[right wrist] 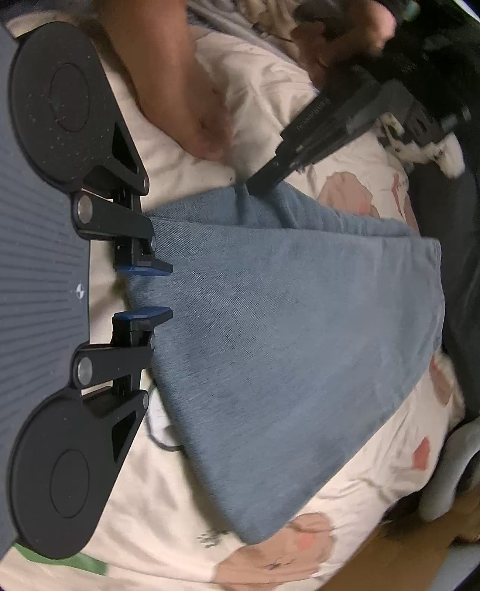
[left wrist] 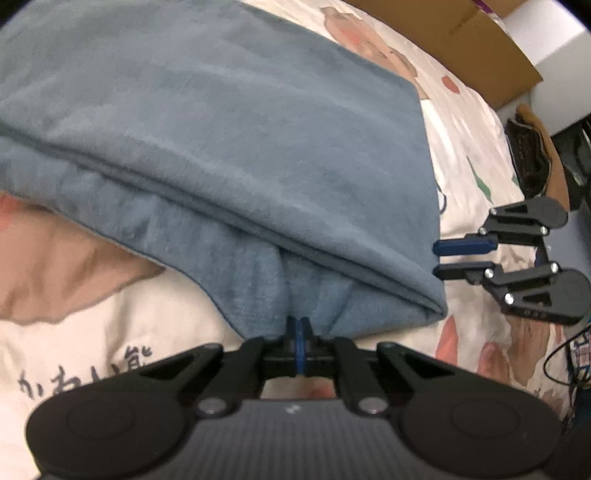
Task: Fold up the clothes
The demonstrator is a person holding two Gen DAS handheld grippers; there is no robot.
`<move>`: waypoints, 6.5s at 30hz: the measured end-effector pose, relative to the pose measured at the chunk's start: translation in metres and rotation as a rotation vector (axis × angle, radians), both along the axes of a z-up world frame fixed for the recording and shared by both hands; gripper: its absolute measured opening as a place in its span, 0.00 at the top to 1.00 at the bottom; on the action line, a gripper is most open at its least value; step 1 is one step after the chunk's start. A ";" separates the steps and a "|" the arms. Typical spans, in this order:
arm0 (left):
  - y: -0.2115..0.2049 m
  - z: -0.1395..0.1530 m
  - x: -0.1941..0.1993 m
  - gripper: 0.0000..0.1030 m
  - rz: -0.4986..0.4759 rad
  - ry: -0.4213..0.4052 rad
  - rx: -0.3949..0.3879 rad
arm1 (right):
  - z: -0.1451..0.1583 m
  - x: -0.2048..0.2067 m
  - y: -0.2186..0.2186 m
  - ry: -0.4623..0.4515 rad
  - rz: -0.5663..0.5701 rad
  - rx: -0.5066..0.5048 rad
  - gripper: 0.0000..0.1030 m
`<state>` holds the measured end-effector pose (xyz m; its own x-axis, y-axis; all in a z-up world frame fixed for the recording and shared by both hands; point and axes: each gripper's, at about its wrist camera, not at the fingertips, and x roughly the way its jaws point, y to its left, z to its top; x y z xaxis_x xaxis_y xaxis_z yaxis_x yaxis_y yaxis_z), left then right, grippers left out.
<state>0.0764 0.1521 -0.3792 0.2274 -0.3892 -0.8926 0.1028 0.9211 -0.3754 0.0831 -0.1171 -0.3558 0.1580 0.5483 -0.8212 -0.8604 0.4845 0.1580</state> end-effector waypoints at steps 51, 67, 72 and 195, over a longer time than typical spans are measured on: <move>0.073 -0.025 0.011 0.78 0.464 0.137 -0.266 | -0.069 0.100 -0.078 0.756 -0.884 0.646 0.86; 0.071 -0.035 0.014 0.89 0.551 0.172 -0.343 | -0.080 0.114 -0.057 0.766 -0.840 0.579 0.95; 0.069 -0.028 0.018 0.92 0.558 0.181 -0.363 | -0.063 0.118 -0.061 0.764 -0.829 0.565 0.96; -0.188 0.025 0.151 0.59 -0.220 0.111 0.086 | -0.073 -0.018 -0.270 0.679 -1.273 0.761 0.64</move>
